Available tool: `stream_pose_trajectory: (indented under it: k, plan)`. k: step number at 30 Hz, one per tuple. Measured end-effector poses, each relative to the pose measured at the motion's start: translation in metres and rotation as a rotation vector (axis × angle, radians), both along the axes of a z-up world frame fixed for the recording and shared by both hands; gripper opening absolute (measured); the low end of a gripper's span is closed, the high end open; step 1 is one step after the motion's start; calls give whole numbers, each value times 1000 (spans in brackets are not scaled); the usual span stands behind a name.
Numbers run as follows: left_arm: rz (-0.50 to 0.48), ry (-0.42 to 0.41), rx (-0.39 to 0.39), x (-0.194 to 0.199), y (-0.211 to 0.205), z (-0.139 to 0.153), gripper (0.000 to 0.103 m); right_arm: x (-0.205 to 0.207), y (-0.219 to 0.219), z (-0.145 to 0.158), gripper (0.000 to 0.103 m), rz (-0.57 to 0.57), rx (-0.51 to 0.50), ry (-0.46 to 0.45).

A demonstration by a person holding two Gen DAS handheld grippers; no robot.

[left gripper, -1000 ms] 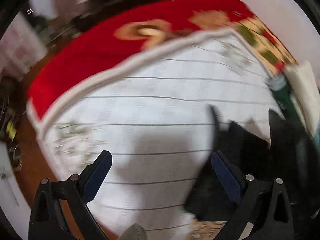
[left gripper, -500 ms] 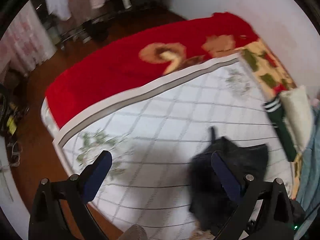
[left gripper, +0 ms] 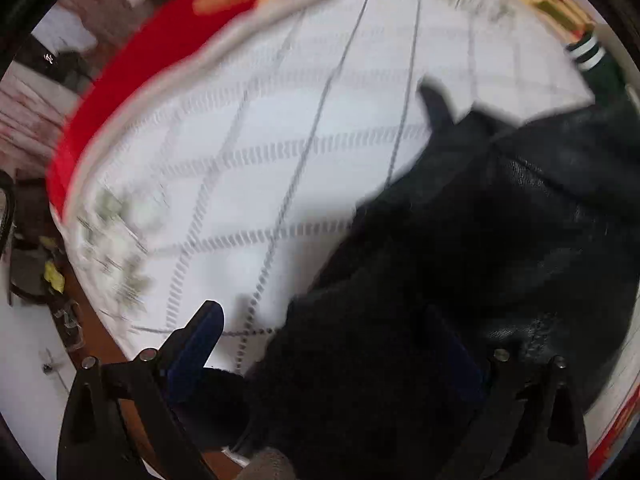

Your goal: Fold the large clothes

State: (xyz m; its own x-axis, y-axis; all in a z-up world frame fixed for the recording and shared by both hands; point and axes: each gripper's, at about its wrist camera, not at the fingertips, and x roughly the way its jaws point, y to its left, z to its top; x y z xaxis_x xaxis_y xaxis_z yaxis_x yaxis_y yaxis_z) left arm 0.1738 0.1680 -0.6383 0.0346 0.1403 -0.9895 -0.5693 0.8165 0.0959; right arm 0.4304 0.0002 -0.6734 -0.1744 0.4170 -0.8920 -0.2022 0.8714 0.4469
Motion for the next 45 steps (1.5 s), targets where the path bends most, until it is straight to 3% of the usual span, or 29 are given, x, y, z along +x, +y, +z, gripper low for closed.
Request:
stream_pose_trajectory:
  k: [2, 5, 7, 10, 12, 14, 17, 21, 25, 27, 29, 31, 33, 36, 39, 41, 45]
  plan:
    - [17, -10, -11, -4, 8, -3, 103, 6, 25, -34, 33, 20, -88, 35]
    - [14, 9, 18, -2, 14, 7, 103, 12, 37, -37, 34, 26, -134, 68]
    - [26, -7, 4, -3, 18, 22, 103, 13, 32, -16, 35, 21, -122, 100]
    - [23, -73, 19, -5, 19, 57, 103, 17, 19, 30, 35, 8, -4, 41]
    - [20, -110, 37, -3, 18, 74, 103, 17, 23, 40, 35, 20, 45, 30]
    - [19, -132, 48, 2, 17, 82, 103, 22, 44, 18, 35, 50, 44, 51]
    - [17, -128, 51, 9, 14, 75, 103, 24, 81, -40, 34, 93, -88, 77]
    - [3, -122, 57, 20, 7, 71, 103, 31, 92, -40, 35, 102, -130, 97]
    - [-21, -162, 44, 40, -2, 80, 103, 38, 33, 11, 36, -9, 64, 101]
    - [-45, -181, 34, 60, -6, 79, 103, 36, -3, 30, 51, -48, 52, 29]
    - [-63, -178, 52, 82, -8, 68, 103, 31, -40, 33, 56, -85, 28, -17]
    - [-94, -105, 99, 106, -8, 41, 103, 24, -66, 21, 56, -104, 22, -10]
    - [-89, -29, 59, 118, -2, 2, 103, 20, -85, 1, 61, -132, 39, 33]
    - [-28, -76, -20, 112, 14, -8, 103, 11, -104, -39, 91, -130, 137, 120]
    - [-4, -112, -61, 100, 19, -4, 103, 4, -109, -81, 91, -139, 292, 251]
    - [9, -131, -87, 92, 21, -6, 103, 1, -94, -104, 91, -131, 458, 340]
    - [26, -149, -98, 88, 25, -12, 103, 6, -55, -109, 93, -51, 438, 334]
